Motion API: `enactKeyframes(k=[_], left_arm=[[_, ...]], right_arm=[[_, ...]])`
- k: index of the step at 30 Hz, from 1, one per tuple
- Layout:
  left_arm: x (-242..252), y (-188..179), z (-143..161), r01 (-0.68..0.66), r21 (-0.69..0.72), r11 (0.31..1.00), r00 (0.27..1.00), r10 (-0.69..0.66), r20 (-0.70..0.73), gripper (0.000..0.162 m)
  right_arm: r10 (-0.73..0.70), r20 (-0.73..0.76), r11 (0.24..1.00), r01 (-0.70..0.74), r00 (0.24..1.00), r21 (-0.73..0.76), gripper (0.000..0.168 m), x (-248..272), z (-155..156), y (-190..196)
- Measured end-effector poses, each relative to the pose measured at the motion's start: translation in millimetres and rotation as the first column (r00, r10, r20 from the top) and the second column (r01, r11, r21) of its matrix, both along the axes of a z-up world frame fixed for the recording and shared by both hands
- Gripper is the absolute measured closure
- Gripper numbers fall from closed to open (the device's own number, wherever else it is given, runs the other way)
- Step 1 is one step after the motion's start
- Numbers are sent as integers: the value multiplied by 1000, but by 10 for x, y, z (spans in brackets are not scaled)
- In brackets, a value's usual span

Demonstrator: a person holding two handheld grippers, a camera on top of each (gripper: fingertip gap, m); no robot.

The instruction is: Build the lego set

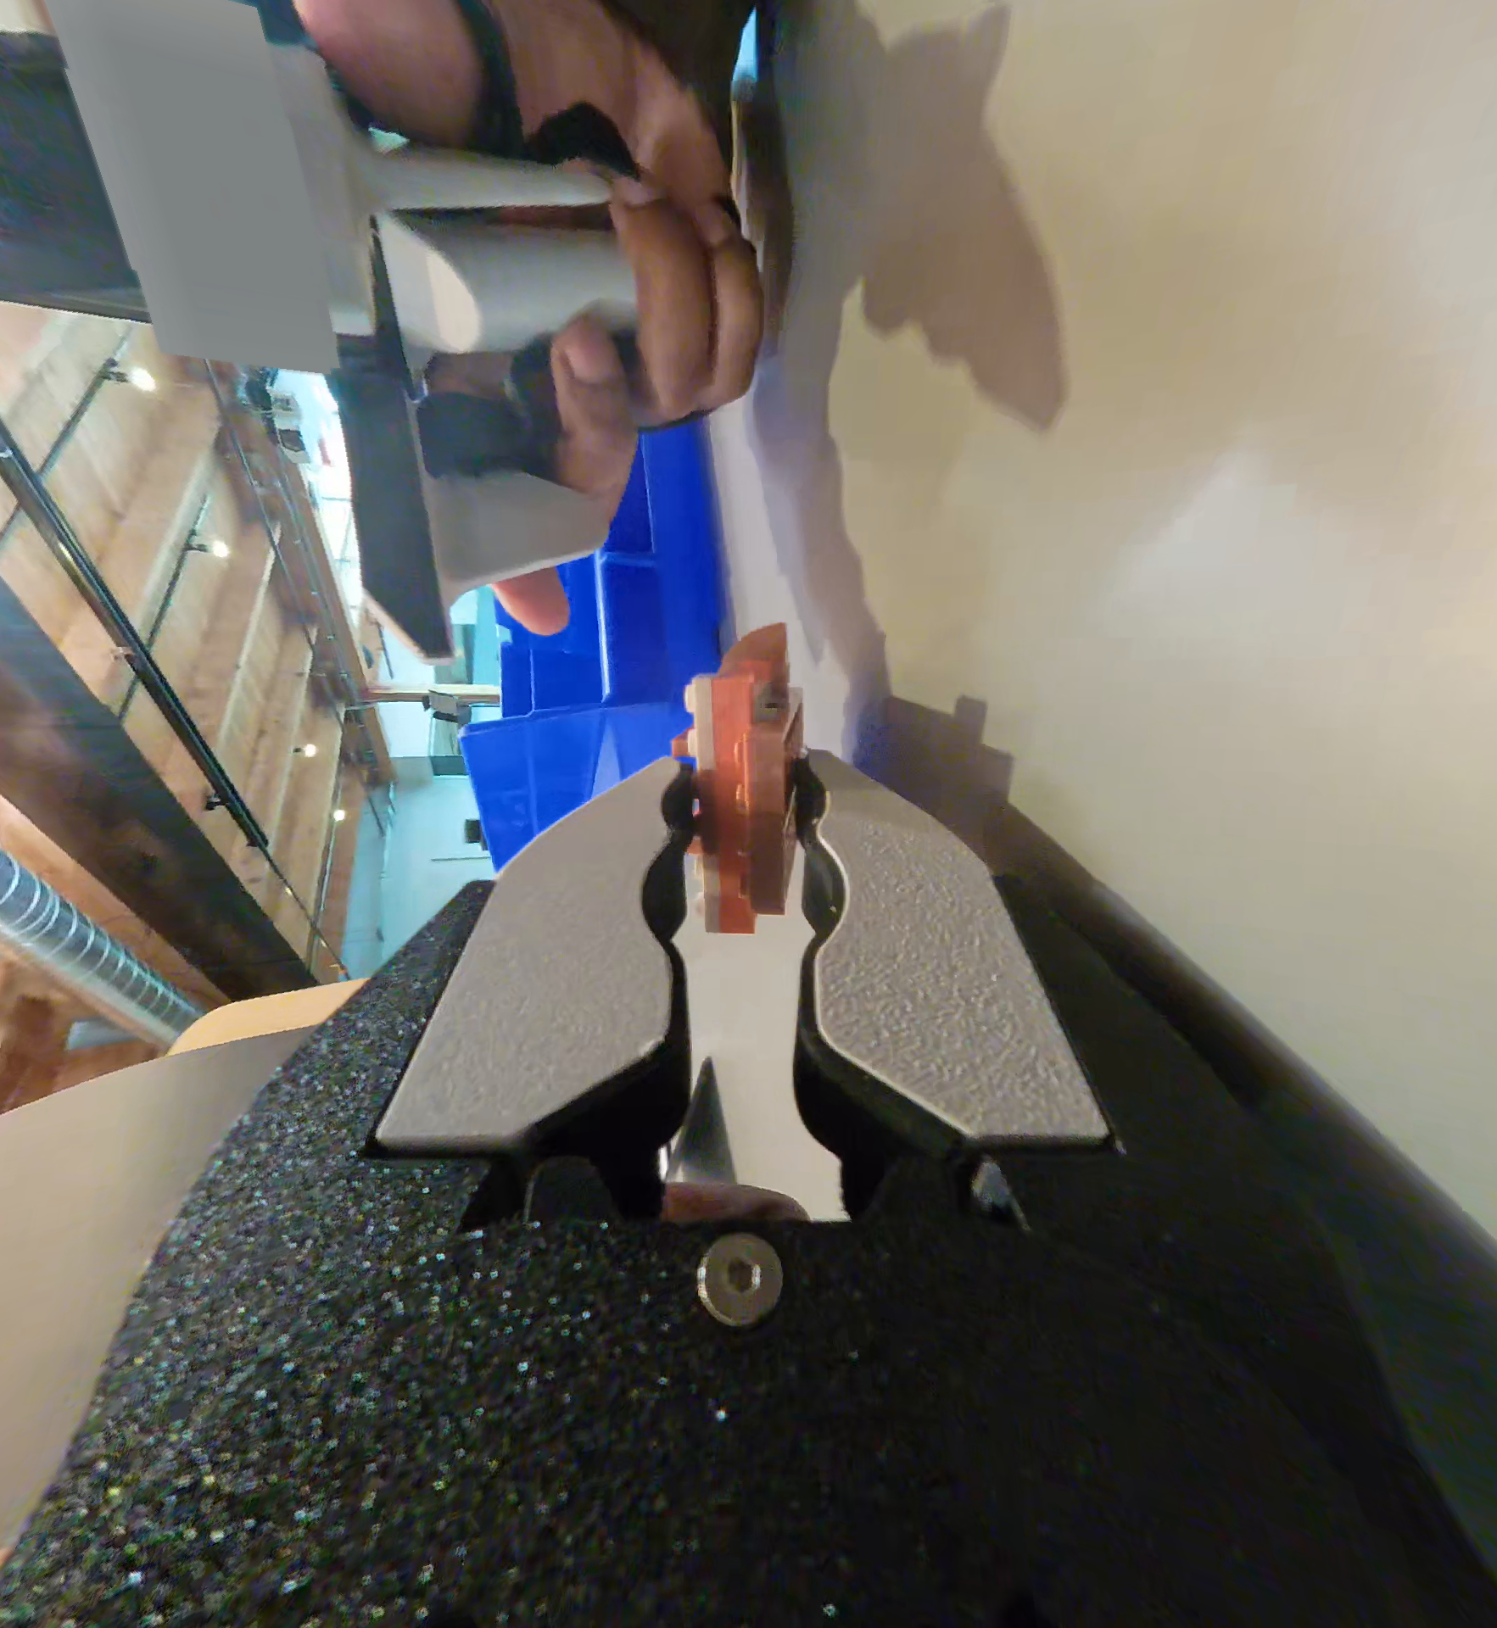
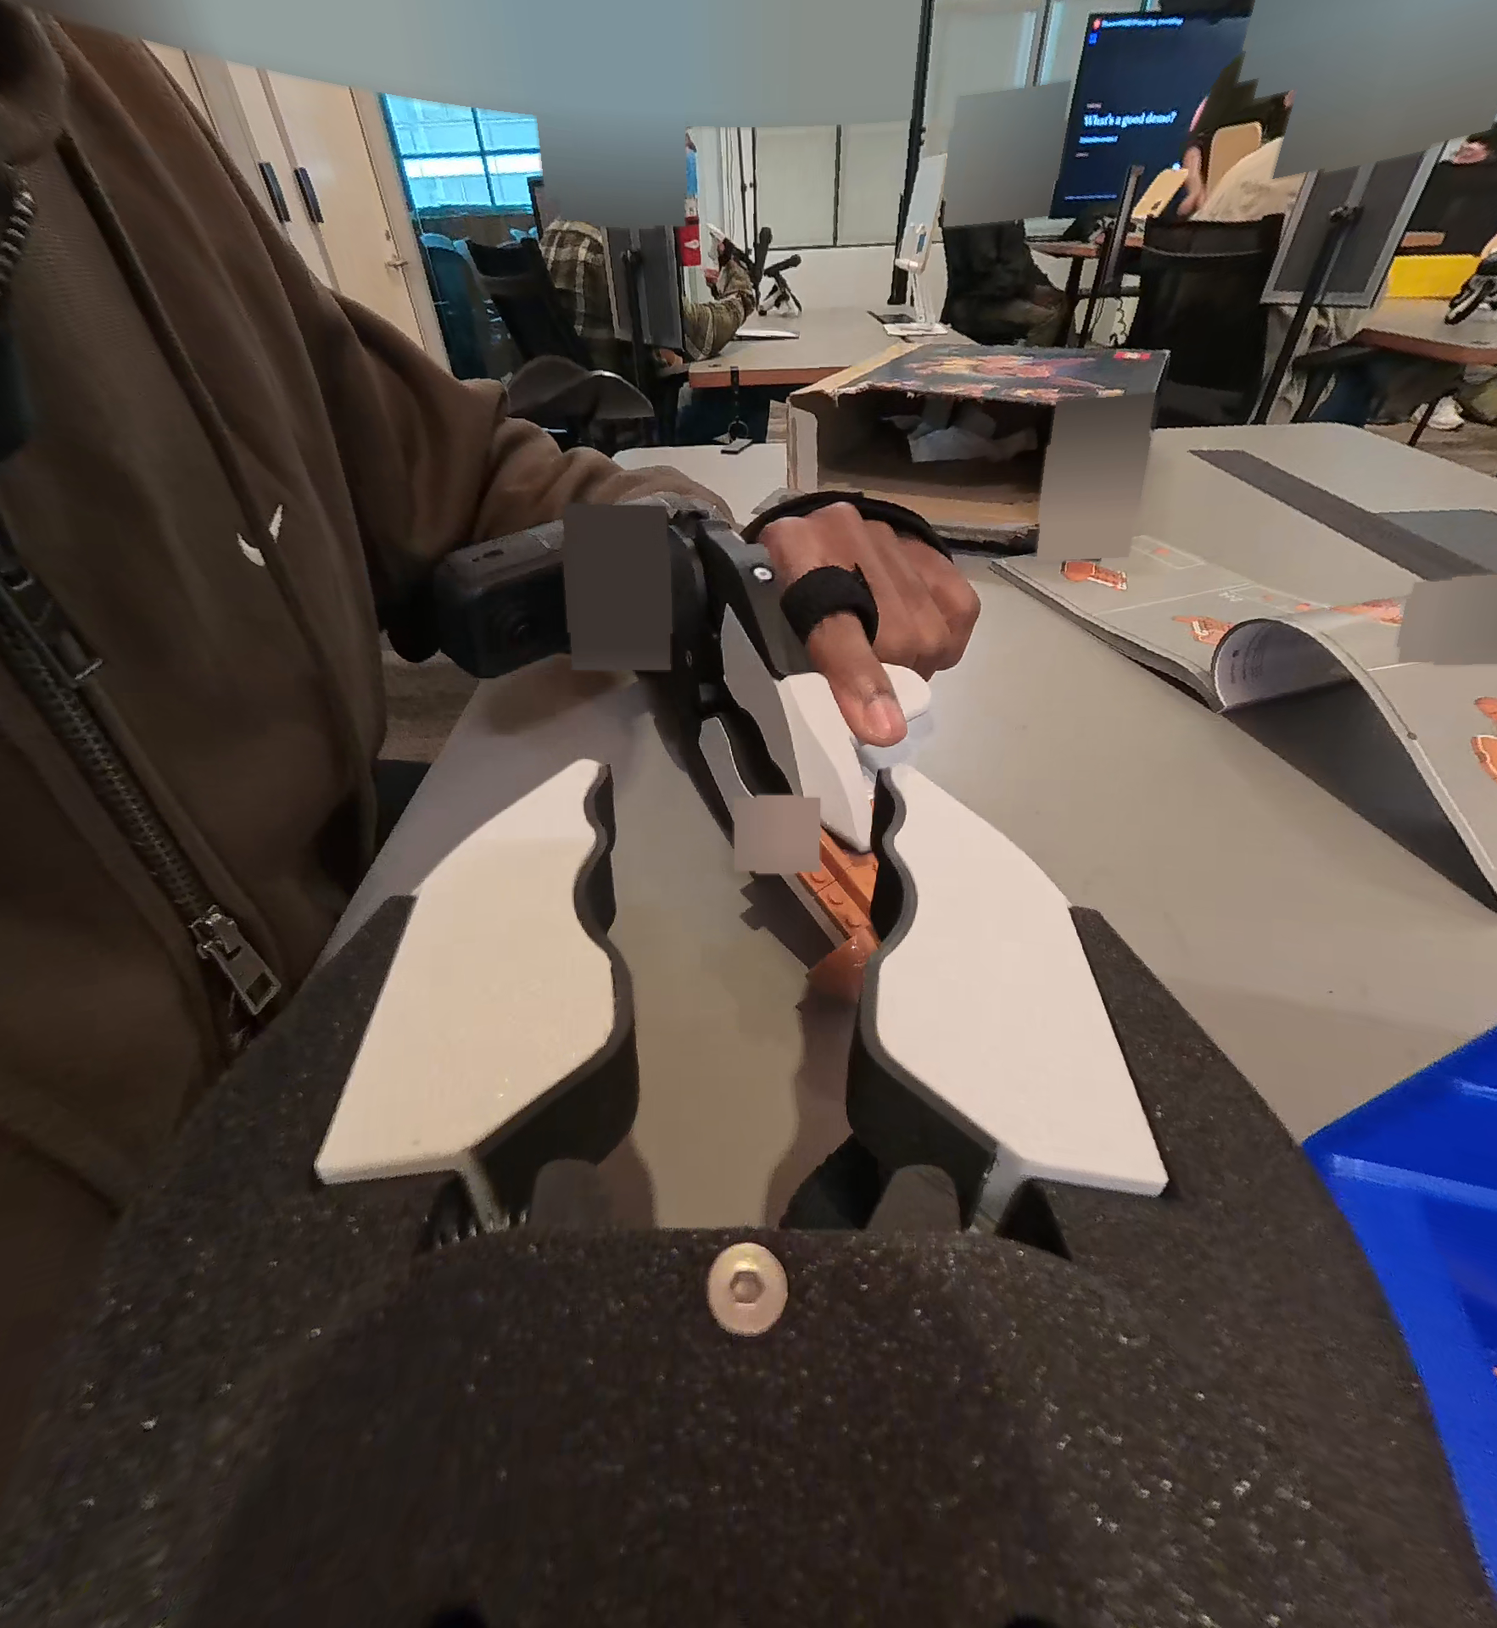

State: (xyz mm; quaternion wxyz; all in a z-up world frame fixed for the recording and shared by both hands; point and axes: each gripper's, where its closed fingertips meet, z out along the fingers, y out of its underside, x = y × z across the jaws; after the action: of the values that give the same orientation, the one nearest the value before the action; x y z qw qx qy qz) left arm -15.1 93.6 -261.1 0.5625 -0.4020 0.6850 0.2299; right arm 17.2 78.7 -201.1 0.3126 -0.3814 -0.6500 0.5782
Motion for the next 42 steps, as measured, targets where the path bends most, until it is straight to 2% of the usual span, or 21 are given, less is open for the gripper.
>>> enactKeyframes(k=[7, 42], left_arm=[[-22, 0, -9, -5, -45, 999, 1000, 7, 28, 136], [-76, 23, 12, -45, -61, 997, 996, 49, 71, 134]], right_arm=[[-10, 14, 1000, 10, 1000, -20, 115, -17, -29, 25], [-27, 18, 999, 27, 999, -32, 119, -14, -50, 64]])
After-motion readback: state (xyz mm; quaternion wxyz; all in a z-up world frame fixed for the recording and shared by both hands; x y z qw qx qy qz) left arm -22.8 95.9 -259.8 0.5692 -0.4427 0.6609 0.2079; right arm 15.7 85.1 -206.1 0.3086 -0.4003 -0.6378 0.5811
